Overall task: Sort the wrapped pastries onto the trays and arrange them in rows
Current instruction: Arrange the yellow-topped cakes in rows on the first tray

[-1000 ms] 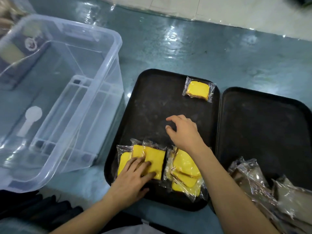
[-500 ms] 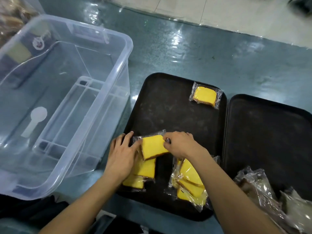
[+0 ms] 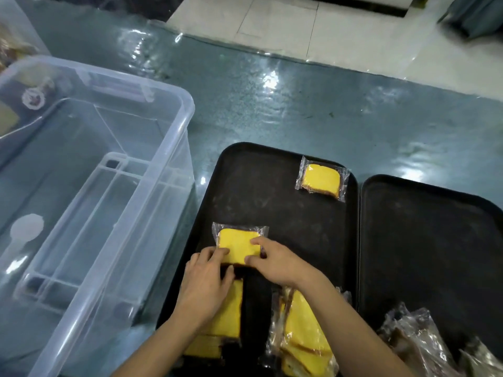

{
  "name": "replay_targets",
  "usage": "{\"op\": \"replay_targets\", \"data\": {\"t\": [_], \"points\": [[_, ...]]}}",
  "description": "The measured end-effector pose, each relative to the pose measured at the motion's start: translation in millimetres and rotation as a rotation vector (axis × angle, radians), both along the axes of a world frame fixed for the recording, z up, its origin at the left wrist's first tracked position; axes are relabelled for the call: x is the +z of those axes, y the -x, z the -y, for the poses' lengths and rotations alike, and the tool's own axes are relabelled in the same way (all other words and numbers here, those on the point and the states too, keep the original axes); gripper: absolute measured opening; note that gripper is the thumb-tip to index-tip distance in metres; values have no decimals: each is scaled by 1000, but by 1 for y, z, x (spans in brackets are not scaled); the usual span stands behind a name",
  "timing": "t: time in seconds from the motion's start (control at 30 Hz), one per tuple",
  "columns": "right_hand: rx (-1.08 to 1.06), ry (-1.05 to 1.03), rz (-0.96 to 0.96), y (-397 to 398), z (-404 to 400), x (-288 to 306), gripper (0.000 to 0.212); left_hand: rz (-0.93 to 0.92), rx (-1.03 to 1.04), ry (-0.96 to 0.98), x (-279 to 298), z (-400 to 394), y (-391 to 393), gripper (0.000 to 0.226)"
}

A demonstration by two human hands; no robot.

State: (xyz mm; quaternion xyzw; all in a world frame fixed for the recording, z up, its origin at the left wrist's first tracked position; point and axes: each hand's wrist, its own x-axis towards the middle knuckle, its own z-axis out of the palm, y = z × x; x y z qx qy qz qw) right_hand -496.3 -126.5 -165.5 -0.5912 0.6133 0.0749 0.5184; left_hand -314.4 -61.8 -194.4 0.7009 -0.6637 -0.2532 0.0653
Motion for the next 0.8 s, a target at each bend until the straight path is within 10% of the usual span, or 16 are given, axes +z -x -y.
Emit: {"op": "replay_targets", "data": {"t": [0.37,0.8], "points": [[-282,352,55,7,91,-14,50,-174,72,59,-25,158,36,44],[154,580,-220,5,125,-58,73,83,-116,62,-49,184,29,65]]}}
